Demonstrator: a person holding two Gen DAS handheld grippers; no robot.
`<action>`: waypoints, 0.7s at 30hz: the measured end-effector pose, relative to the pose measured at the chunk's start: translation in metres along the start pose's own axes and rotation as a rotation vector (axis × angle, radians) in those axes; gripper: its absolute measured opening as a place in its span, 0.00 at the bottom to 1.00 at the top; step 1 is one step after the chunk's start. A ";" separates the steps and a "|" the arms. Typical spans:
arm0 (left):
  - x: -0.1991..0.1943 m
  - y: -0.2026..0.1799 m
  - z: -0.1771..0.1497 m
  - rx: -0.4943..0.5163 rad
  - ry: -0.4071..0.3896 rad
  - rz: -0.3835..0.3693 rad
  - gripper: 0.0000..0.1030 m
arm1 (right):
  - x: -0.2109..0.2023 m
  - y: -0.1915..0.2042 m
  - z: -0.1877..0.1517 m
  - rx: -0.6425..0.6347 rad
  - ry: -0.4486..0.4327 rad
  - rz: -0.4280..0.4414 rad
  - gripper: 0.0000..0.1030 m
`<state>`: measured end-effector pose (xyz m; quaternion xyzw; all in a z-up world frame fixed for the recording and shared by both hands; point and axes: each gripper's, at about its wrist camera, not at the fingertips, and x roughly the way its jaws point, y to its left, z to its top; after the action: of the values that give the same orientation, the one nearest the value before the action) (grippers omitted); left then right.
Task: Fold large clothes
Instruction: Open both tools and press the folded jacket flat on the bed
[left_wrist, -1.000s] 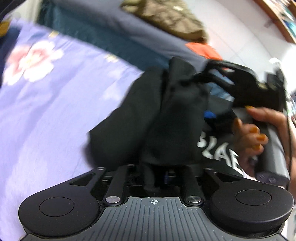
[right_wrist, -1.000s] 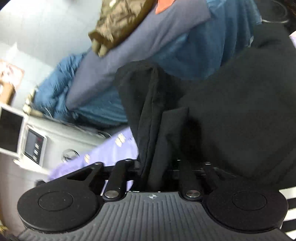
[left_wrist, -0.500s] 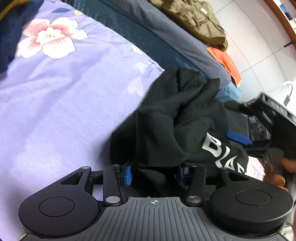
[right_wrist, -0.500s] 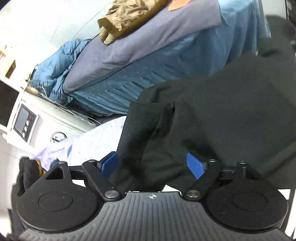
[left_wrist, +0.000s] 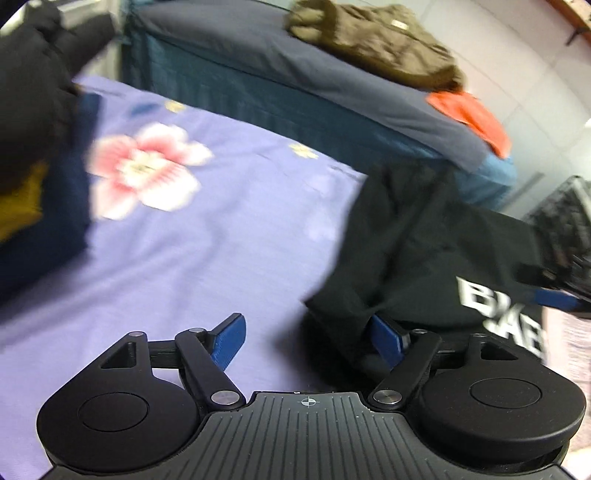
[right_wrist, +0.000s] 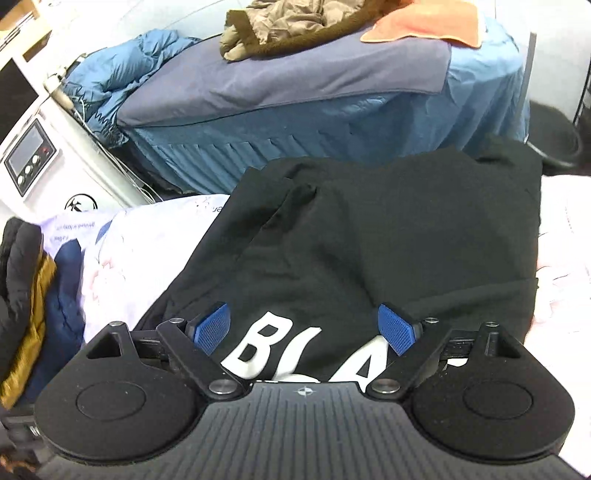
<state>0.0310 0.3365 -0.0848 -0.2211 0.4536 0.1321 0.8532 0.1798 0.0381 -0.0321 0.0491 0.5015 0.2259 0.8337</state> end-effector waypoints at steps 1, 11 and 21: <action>-0.003 0.002 0.002 -0.006 -0.012 0.022 1.00 | -0.003 -0.002 -0.002 -0.005 -0.006 -0.005 0.87; -0.005 -0.033 0.012 0.093 -0.076 -0.172 1.00 | -0.038 -0.092 -0.029 0.226 -0.199 -0.044 0.96; 0.079 -0.039 0.000 0.071 0.185 -0.118 1.00 | 0.041 -0.161 -0.074 0.609 -0.065 0.244 0.81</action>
<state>0.0915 0.3051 -0.1404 -0.2282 0.5208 0.0444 0.8214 0.1849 -0.0991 -0.1518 0.3630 0.5094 0.1622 0.7632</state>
